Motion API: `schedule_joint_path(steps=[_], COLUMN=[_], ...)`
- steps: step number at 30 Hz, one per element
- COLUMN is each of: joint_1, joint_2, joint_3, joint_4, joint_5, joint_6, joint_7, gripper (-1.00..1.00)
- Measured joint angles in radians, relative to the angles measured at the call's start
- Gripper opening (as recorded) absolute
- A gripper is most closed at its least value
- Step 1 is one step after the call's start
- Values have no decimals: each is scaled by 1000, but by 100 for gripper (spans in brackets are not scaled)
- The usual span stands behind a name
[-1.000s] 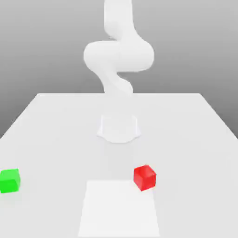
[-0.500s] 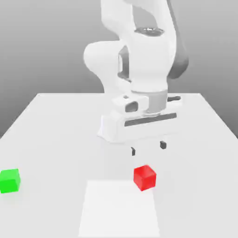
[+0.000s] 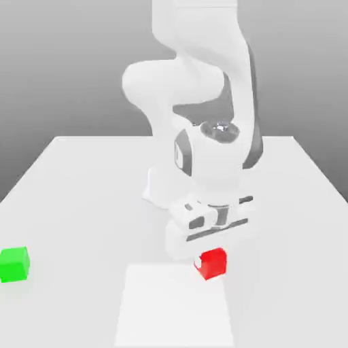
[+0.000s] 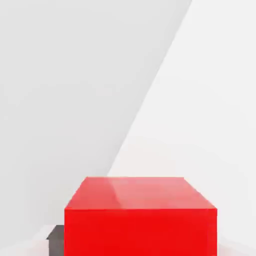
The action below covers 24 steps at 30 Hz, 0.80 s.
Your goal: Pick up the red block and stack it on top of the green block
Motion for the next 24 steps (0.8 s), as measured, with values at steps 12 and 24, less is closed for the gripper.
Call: schedule_joint_path(steps=[12, 24], joint_1=[-103, -380], joint_2=[-207, -128], joint_3=[-74, -232], joint_4=[38, 204], joint_5=[0, 2], joint_6=[-244, -331], joint_7=[105, 348], gripper=[-100, -100])
